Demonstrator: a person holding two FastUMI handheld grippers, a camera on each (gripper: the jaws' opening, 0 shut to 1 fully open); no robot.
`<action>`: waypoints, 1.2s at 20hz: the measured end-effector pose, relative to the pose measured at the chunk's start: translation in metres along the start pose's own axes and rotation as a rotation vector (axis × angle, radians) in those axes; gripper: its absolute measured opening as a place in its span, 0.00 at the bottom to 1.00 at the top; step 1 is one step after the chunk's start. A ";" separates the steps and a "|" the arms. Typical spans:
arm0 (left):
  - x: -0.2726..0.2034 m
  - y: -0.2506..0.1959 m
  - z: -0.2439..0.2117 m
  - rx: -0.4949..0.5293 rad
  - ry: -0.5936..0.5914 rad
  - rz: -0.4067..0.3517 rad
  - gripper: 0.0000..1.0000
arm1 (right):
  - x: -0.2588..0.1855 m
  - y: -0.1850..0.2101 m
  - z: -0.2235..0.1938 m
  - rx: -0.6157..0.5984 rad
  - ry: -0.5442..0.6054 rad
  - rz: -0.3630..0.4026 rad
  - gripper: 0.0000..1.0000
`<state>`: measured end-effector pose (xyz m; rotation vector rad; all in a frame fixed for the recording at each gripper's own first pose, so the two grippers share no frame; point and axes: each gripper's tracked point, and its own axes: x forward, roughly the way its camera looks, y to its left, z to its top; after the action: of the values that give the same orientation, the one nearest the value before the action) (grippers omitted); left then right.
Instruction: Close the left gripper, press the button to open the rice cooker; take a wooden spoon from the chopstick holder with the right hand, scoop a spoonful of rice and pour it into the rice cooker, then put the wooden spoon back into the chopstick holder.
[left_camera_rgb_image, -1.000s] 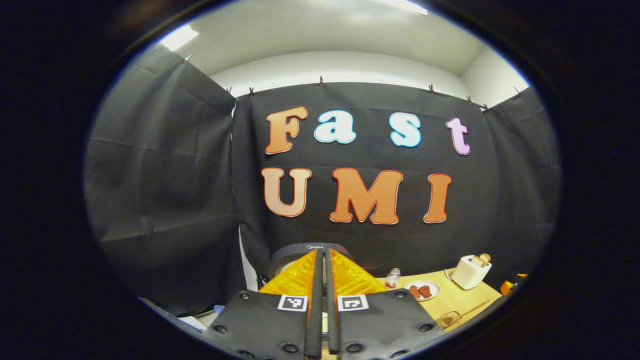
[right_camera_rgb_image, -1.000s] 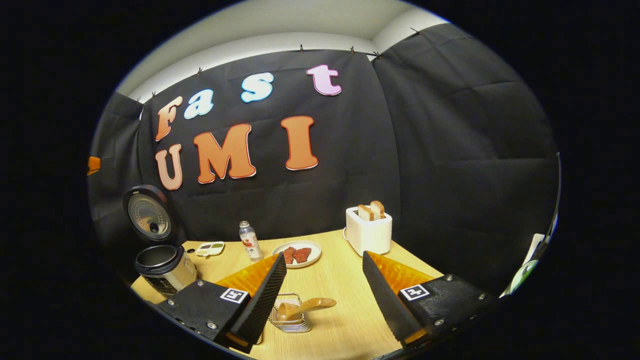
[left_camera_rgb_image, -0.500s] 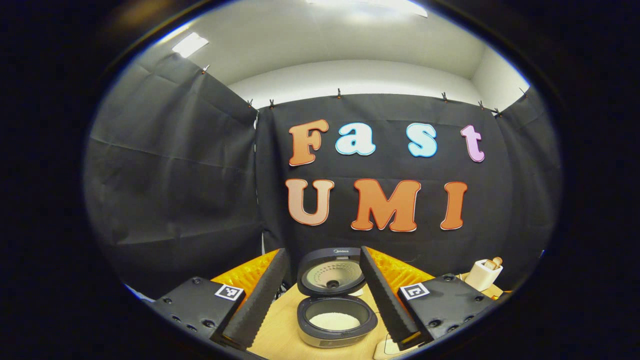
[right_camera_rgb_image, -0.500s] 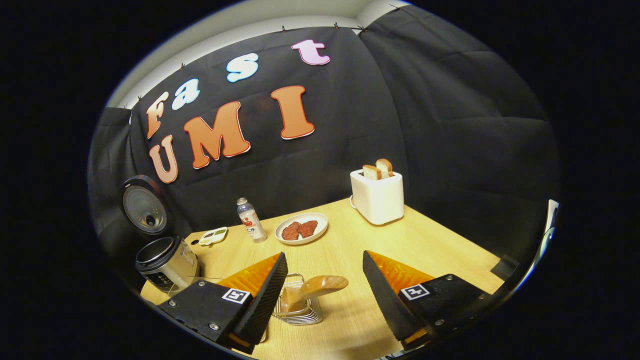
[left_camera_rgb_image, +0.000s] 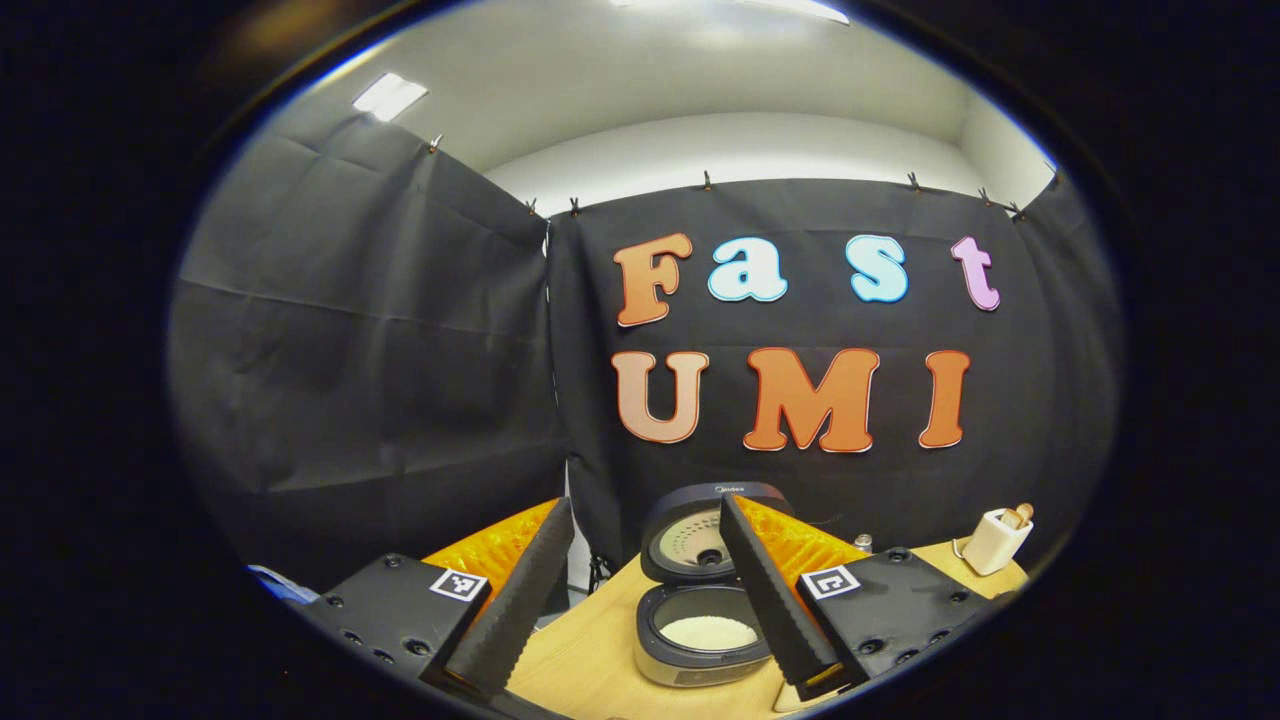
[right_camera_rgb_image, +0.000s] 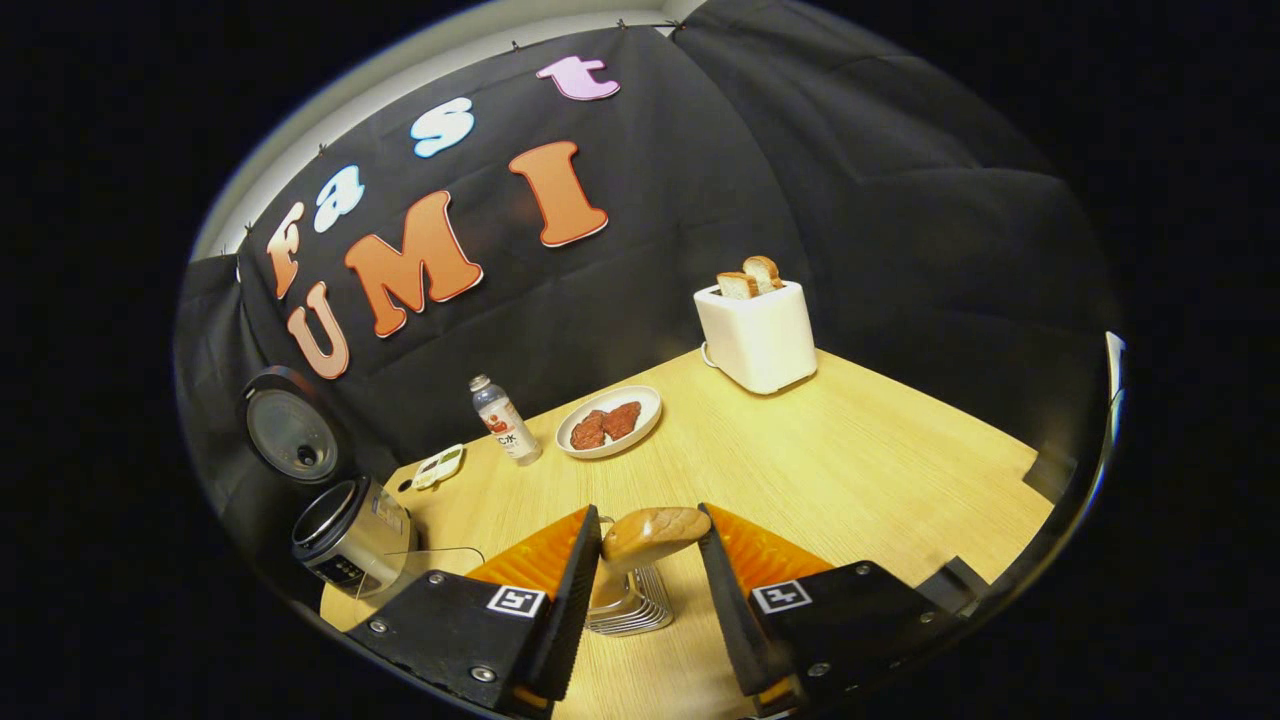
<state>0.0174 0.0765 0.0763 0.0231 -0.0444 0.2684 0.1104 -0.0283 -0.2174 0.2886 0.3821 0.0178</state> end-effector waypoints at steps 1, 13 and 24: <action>0.003 0.002 -0.002 0.002 0.002 0.008 0.98 | 0.001 0.001 0.000 0.014 0.005 0.004 0.55; 0.030 0.007 -0.010 -0.006 0.004 -0.031 1.00 | 0.007 0.044 0.011 0.126 0.066 0.075 0.17; 0.049 0.019 -0.013 -0.029 0.004 -0.117 0.99 | -0.051 0.110 0.079 -0.041 -0.103 0.085 0.15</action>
<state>0.0602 0.1085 0.0665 -0.0041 -0.0424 0.1513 0.0964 0.0518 -0.0978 0.2635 0.2663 0.0936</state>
